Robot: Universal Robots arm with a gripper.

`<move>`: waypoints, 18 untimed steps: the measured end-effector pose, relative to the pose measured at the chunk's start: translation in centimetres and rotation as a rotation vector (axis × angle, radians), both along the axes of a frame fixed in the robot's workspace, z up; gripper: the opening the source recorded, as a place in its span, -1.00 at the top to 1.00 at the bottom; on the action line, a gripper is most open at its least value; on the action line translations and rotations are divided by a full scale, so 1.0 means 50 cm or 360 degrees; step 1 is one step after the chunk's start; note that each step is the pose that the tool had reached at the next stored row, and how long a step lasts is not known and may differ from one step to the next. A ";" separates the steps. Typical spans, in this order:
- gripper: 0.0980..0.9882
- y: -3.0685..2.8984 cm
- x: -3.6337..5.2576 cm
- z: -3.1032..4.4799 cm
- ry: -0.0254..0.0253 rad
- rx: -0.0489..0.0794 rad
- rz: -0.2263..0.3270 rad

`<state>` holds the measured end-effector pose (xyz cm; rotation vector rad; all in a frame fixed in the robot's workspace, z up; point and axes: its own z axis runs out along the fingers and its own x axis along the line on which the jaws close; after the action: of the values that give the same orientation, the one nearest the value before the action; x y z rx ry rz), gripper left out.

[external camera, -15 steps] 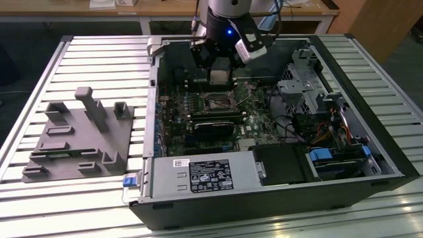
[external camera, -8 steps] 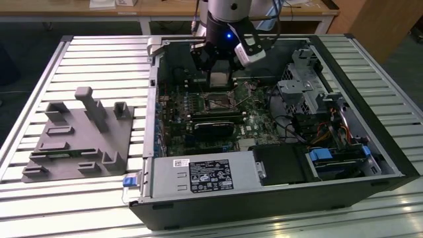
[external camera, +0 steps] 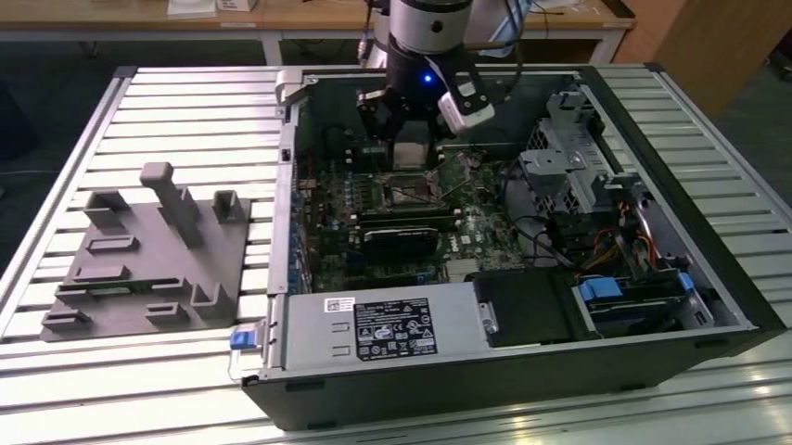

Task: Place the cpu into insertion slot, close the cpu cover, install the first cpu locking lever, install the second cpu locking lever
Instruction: 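Place the cpu into insertion slot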

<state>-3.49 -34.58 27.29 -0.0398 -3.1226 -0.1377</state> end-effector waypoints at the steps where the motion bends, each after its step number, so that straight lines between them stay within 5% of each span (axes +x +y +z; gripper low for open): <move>1: 0.01 0.001 0.001 -0.003 0.00000 -0.0001 0.0000; 18: 0.01 0.017 0.019 -0.053 0.00001 -0.0017 0.0003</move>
<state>-2.56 -33.74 24.66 -0.0371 -3.1233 -0.1213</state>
